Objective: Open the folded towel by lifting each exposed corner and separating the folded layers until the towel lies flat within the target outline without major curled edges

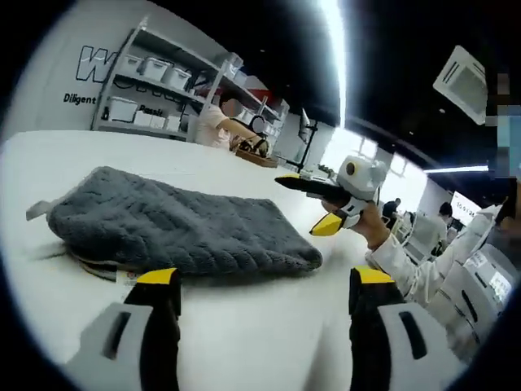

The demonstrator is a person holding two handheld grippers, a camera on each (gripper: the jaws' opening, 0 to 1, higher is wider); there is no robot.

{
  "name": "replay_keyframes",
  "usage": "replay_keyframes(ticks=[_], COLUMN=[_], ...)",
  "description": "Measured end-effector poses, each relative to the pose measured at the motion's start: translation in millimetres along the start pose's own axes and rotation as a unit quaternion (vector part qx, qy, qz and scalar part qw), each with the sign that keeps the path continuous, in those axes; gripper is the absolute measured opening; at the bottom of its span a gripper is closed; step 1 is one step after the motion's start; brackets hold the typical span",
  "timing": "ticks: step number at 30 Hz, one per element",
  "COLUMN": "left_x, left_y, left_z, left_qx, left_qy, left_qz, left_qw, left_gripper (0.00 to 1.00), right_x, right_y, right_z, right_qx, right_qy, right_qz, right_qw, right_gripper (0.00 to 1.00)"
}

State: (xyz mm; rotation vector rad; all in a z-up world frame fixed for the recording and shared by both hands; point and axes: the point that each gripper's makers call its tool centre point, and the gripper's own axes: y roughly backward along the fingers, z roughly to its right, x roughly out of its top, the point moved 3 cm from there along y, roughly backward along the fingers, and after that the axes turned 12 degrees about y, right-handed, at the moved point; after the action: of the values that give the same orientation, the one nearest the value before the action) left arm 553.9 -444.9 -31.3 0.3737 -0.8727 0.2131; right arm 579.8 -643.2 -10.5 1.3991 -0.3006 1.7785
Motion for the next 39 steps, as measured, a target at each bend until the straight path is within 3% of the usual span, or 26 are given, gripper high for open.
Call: replay_keyframes(ticks=[2, 6, 10, 14, 17, 19, 21, 30, 34, 39], left_x=[-2.9, -7.8, -12.2, -11.2, -8.9, -5.5, -4.4, 1.2, 2.1, -5.4], left_y=[-5, -13, -21, -29, -33, -35, -38, -50, -49, -50], left_z=[1.8, 3.9, 0.6, 0.2, 2.6, 5.4, 1.4, 0.4, -6.8, -10.9], left_qx=[0.005, 0.034, 0.048, 0.046, 0.039, 0.028, 0.04, 0.059, 0.078, 0.086], left_qy=[-0.006, -0.02, -0.024, 0.028, 0.046, 0.058, 0.068, 0.083, 0.09, 0.096], left_qz=[-0.004, -0.012, -0.023, -0.01, 0.002, 0.011, 0.016, 0.04, 0.046, 0.027], left_qw=[1.0, 0.9992, 0.9983, 0.9985, 0.9982, 0.9979, 0.9967, 0.994, 0.9919, 0.9912], left_gripper=[0.73, 0.72, 0.58, 0.54, 0.45, 0.45, 0.43, 0.24, 0.03, 0.03], right_x=[-0.9, 0.5, 2.5, 3.1, -1.8, -4.0, -5.6, -18.8, -20.0, -20.9], right_y=[1, 2, 3, 5, 8, 10, 12, 22, 22, 21], right_z=[1, 2, 2, -3, -9, -10, -11, -9, -10, -9], right_qx=[-0.002, -0.004, -0.005, 0.011, 0.033, 0.036, 0.038, 0.049, 0.051, 0.051], right_qy=[-0.001, -0.004, 0.0, 0.006, 0.016, 0.024, 0.028, 0.024, 0.02, 0.015], right_qz=[-0.004, 0.0, 0.001, -0.009, -0.034, -0.046, -0.053, -0.085, -0.088, -0.088], right_qw=[1.0, 1.0, 1.0, 0.9999, 0.9988, 0.998, 0.9975, 0.9949, 0.9947, 0.9947], right_gripper=[0.99, 0.99, 0.99, 0.99, 0.99, 0.99, 0.99, 0.99, 0.98, 0.97])
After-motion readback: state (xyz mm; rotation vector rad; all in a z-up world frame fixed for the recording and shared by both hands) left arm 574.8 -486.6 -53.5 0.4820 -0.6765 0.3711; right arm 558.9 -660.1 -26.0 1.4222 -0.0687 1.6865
